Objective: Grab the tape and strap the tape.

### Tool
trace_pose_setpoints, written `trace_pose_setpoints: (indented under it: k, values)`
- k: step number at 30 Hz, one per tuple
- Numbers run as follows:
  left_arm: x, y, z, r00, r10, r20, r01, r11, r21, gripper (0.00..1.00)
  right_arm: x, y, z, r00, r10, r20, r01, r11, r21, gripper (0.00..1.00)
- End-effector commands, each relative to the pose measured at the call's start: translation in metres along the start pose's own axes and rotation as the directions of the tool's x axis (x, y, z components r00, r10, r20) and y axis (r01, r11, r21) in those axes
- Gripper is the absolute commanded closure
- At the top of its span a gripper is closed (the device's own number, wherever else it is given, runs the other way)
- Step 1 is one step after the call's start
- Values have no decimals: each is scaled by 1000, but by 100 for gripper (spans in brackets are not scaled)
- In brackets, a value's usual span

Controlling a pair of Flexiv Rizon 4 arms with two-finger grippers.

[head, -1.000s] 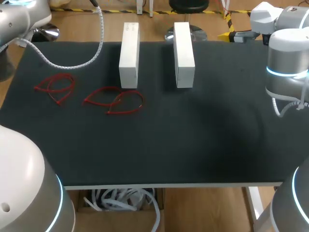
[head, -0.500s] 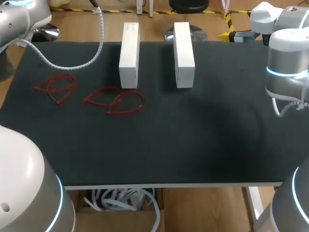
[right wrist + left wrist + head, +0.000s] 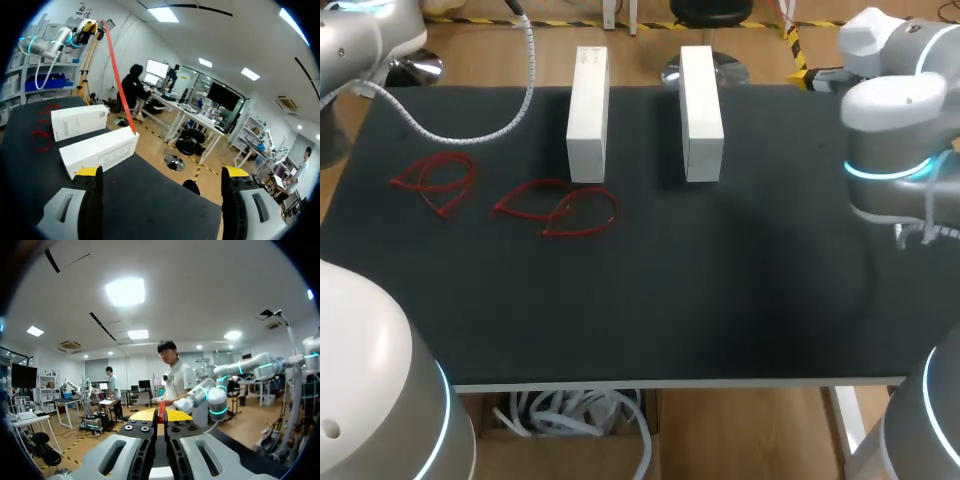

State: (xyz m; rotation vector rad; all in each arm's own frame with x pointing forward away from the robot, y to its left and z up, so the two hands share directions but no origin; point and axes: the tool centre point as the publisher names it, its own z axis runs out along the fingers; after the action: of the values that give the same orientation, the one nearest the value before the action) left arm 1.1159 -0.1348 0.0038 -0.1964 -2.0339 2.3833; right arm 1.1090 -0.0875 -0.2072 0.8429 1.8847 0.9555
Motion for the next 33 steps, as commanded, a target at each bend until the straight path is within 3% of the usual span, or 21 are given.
trace_pose_setpoints:
  k: [1,6,10,12,17,19,21,23,24,25,26,27,33]
  values:
    - [2,0,1,1000,1,5,-1,1000,0,100,7,6,-7,981,24,193,9,986,-164,0]
    - [2,0,1,1000,1,5,-1,1000,0,100,8,13,-7,986,60,158,-11,956,-293,0]
    - [2,0,1,1000,1,5,-1,1000,0,100,7,20,-8,972,213,100,-169,928,-333,0]
    - [2,0,1,1000,1,5,-1,1000,0,100,4,23,-10,937,337,94,-291,900,-324,0]
    - [2,0,1,1000,1,5,-1,1000,0,100,0,31,-15,776,629,46,-603,760,-242,0]
    - [2,0,1,1000,1,5,-1,1000,0,100,0,34,-18,723,690,29,-672,712,-205,0]
    - [2,0,1,1000,1,5,-1,1000,0,100,1,39,-21,691,722,23,-714,687,-137,0]
    - [2,0,1,1000,1,5,-1,1000,0,100,3,43,-22,699,715,16,-714,699,-38,0]
    - [2,0,1,1000,1,5,-1,1000,0,100,3,45,-25,679,734,6,-733,679,-49,0]
    - [2,0,1,1000,1,5,-1,1000,0,100,3,48,-25,716,698,-17,-698,716,-17,0]
    - [2,0,1,1000,1,5,-1,1000,0,100,3,50,-26,713,701,-20,-701,712,-37,0]
    - [2,0,1,1000,1,5,-1,1000,0,100,0,51,-27,786,617,-32,-618,786,-7,0]
    - [2,0,1,1000,1,5,-1,1000,0,100,0,51,-27,786,617,-32,-618,786,-7,0]
